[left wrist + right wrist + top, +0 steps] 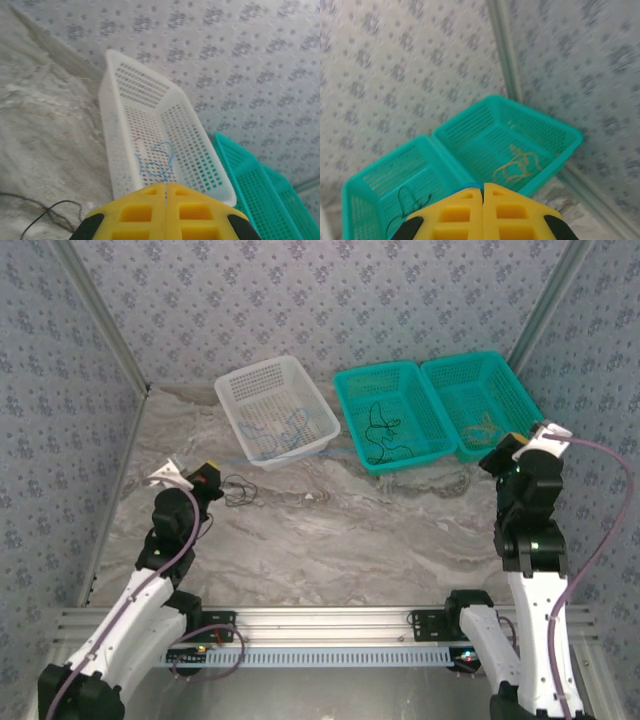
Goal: Untangle the cables
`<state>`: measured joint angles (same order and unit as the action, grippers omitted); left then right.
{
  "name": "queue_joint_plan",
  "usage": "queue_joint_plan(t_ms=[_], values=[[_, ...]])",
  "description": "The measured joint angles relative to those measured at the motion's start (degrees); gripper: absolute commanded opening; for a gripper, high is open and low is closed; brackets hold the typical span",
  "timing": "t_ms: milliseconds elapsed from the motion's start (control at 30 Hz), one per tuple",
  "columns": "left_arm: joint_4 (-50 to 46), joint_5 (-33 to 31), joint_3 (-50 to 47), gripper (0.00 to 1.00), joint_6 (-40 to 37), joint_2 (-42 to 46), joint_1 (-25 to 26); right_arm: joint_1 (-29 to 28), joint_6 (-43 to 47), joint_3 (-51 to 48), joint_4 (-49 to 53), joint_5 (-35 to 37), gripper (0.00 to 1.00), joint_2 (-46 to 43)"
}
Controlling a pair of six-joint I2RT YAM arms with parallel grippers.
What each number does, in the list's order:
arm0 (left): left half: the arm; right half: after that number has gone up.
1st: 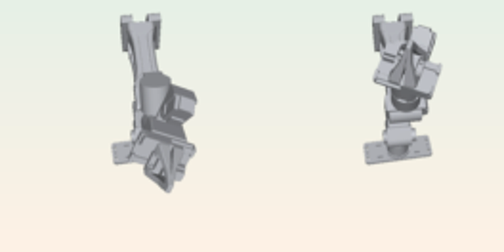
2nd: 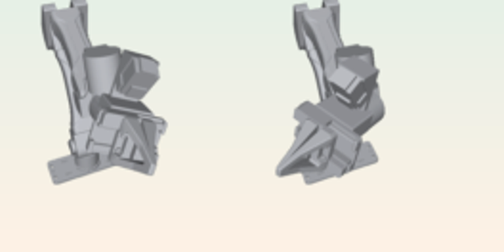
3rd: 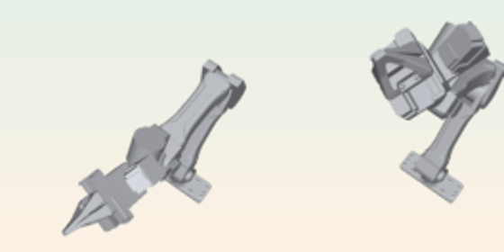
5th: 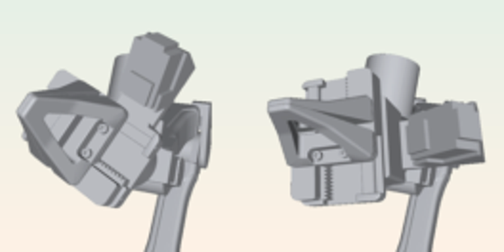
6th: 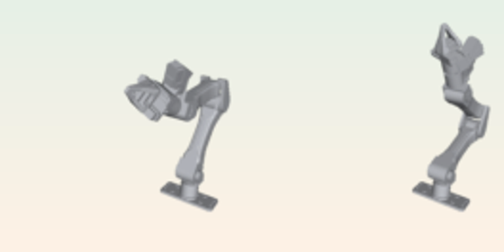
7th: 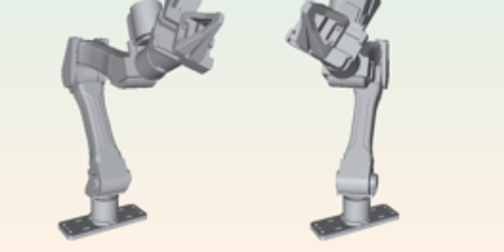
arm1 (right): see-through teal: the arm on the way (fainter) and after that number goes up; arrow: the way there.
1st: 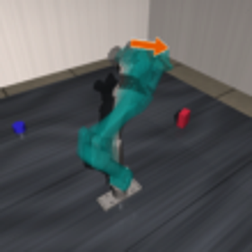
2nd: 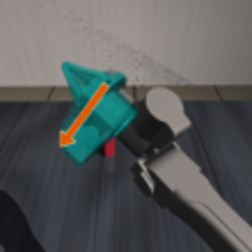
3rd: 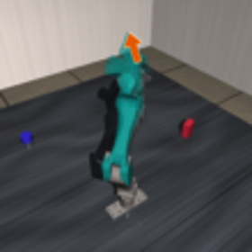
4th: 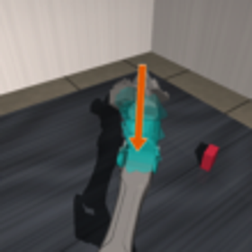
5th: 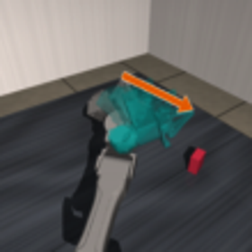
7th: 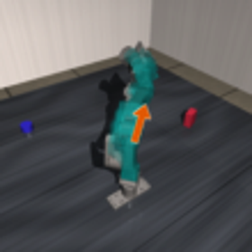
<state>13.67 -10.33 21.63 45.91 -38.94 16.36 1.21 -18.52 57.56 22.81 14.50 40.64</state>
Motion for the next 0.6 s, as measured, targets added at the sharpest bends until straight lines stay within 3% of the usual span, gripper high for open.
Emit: queue_joint_plan(t_ms=[133,267,467,600], values=[[-4.7,0.7,2.7,0.0,1.8,-3.5,-1.5,-1.1,-1.8,0.1,-5.6,-11.6,0.0,5.3],[-5.0,4.8,9.4,0.0,2.0,-11.3,-1.7,-8.0,-1.4,3.0,-9.9,-20.4,0.0,12.6],[-1.2,8.8,20.0,0.0,1.0,-20.4,-1.7,-24.1,6.6,13.2,-12.7,-25.7,0.0,24.7],[0.1,10.2,25.9,0.0,-0.4,-25.7,-1.7,-27.6,9.7,20.4,-14.1,-27.0,0.0,32.7]])
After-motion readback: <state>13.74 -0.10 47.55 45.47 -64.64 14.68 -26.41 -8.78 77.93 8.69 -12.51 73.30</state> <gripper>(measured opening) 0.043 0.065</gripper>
